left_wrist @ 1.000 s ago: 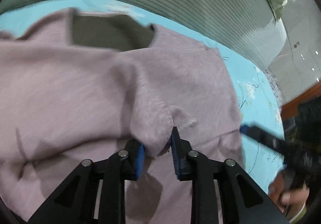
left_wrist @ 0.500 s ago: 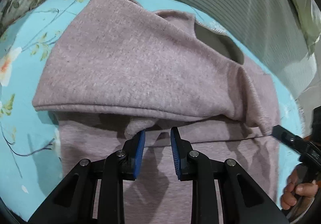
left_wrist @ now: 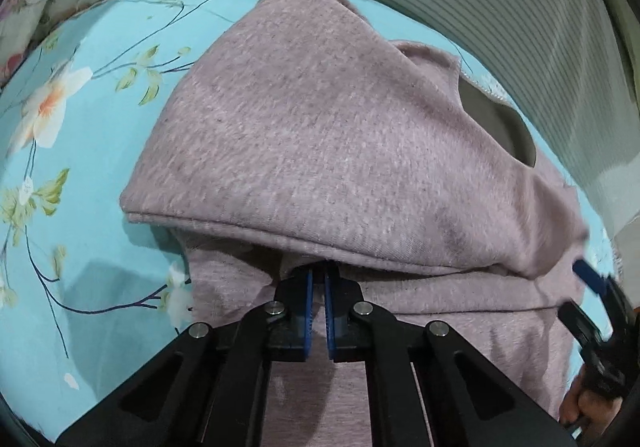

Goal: Fold small clothes

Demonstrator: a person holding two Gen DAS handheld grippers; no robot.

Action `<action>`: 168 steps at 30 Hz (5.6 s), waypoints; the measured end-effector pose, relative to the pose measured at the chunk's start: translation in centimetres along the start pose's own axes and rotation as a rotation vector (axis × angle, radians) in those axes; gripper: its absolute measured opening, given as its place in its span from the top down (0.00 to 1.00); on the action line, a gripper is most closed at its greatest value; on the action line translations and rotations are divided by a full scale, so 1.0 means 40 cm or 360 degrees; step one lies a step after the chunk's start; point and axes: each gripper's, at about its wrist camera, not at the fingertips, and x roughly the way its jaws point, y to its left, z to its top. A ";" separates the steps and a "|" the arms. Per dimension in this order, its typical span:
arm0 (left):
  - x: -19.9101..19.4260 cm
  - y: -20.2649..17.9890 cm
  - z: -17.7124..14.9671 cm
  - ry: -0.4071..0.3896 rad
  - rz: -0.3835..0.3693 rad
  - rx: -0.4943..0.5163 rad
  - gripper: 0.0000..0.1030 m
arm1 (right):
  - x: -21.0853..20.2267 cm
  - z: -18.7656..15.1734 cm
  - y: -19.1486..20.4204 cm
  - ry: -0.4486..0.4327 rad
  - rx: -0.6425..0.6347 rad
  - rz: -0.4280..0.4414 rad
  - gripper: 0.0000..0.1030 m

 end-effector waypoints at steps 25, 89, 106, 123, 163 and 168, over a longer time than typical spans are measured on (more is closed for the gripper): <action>-0.023 0.022 -0.020 0.0016 0.0204 -0.0031 0.81 | -0.134 -0.127 -0.330 0.0083 0.0871 -0.0026 0.95; -0.056 0.071 0.023 -0.0034 0.0222 0.0094 0.53 | -0.190 -0.093 -0.381 -0.0173 0.1019 -0.0014 0.44; -0.027 0.029 0.022 0.0010 0.0341 0.0226 0.53 | -0.176 -0.103 -0.441 -0.0013 0.1017 -0.0231 0.90; -0.048 0.059 -0.002 0.0021 0.0412 0.0238 0.47 | -0.225 -0.192 -0.359 0.0002 0.0852 0.0086 0.46; -0.397 0.267 -0.720 0.0498 -0.0505 0.0245 0.39 | -0.480 -0.798 -0.129 0.0275 0.0990 0.0530 0.56; -0.385 0.266 -0.717 0.0559 -0.0603 0.0260 0.40 | -0.458 -0.813 -0.107 0.0272 0.1055 0.0607 0.91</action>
